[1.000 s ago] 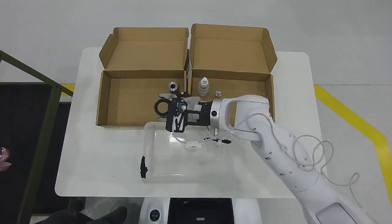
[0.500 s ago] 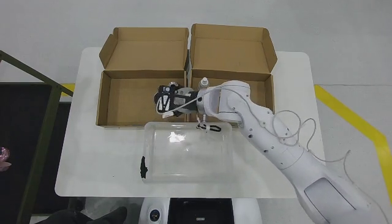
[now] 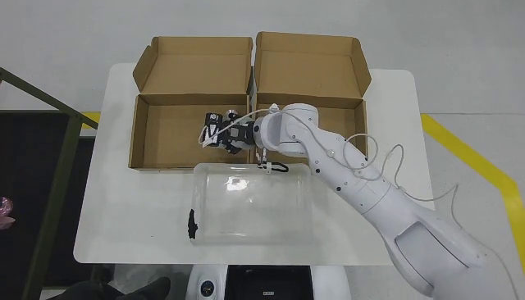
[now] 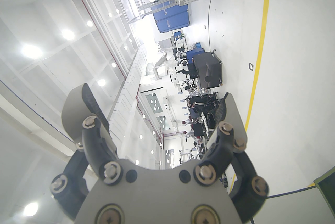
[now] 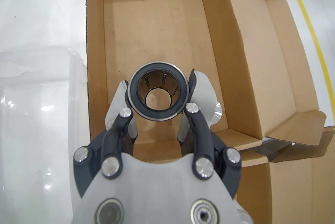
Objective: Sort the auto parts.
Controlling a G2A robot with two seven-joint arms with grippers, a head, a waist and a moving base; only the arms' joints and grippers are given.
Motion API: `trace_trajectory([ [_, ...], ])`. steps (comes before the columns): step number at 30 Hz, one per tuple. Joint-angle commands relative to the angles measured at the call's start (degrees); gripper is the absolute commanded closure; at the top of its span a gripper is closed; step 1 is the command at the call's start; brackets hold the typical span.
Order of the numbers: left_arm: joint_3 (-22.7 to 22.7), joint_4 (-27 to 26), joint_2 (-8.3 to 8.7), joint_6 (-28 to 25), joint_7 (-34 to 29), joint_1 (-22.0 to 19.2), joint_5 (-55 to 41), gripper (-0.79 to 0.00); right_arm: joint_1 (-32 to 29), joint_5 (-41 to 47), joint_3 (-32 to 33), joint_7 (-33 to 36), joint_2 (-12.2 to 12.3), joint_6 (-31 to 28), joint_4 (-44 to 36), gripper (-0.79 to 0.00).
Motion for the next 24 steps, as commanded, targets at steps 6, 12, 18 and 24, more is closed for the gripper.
trace_trajectory([
  [6, 0.00, 0.00, 0.00, 0.00, 0.00, 0.00, 0.00, -0.785, 0.65, -0.31, -1.11, -0.49, -1.10, 0.27, 3.01, 0.000],
  [12, 0.00, 0.00, 0.00, 0.00, 0.00, 0.00, 0.00, -0.785, 1.10, -0.79, -1.46, -0.55, -1.85, 0.78, 5.25, -0.058],
  [18, 0.00, 0.00, 0.00, 0.00, 0.00, 0.00, 0.00, -0.785, 1.28, -1.44, -1.50, -0.54, -2.36, 0.96, 7.08, -0.188],
  [24, 0.00, 0.00, 0.00, 0.00, 0.00, 0.00, 0.00, -0.785, 1.27, -1.86, -1.43, -0.45, -2.77, 0.72, 8.16, -0.357],
])
